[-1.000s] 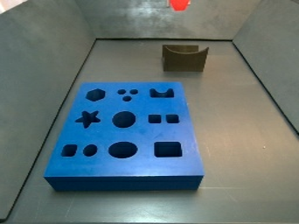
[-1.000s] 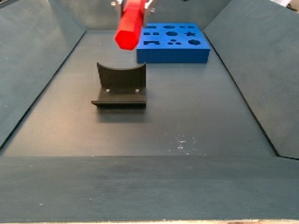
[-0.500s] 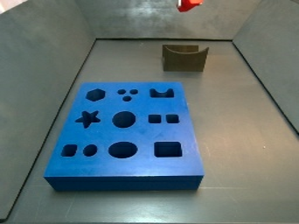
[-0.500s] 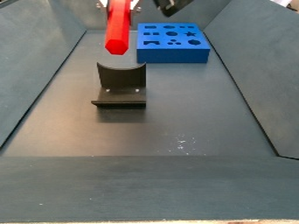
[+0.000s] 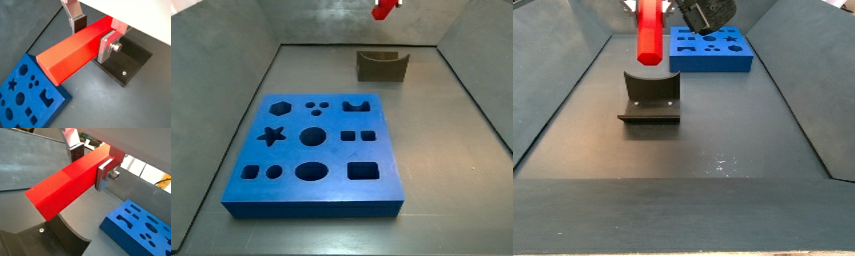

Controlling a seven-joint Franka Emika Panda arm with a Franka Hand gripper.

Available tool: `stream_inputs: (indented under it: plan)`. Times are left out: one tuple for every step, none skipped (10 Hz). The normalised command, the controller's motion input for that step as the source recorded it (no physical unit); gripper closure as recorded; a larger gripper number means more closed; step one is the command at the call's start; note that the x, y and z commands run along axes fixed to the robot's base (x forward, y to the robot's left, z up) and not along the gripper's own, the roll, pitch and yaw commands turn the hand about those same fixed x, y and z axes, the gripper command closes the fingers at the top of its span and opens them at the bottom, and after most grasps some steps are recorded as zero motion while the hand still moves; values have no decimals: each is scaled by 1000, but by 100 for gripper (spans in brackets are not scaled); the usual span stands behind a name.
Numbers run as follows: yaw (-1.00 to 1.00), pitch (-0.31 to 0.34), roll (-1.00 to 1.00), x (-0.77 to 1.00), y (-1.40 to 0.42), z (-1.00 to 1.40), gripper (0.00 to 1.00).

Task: Pick up the hexagon object. Move up. Place the hexagon object on the fixture. Regrasp the hexagon object. Move to above the board. Insert the hexagon object.
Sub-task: Place the hexagon object on the fixture.

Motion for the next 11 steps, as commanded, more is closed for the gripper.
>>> stream_inputs:
  plan:
    - [-90,192,-1000,126,135,-1000,100]
    - [-93,182,-1000,129,137,-1000,100]
    - [-138,203,-1000,146,140,-1000,100]
    - [-169,203,-947,156,137,-1000,100]
    - [-189,167,-785,161,137,-1000,100]
    - [-205,121,-624,167,140,-1000,100]
    - [-212,71,-401,177,142,-1000,100]
    - [-204,41,-246,192,139,-1000,100]
    - [-187,9,-167,171,109,-861,100]
    - [-169,-21,-145,129,88,-643,100]
    - [-139,-57,-109,93,105,-437,100]
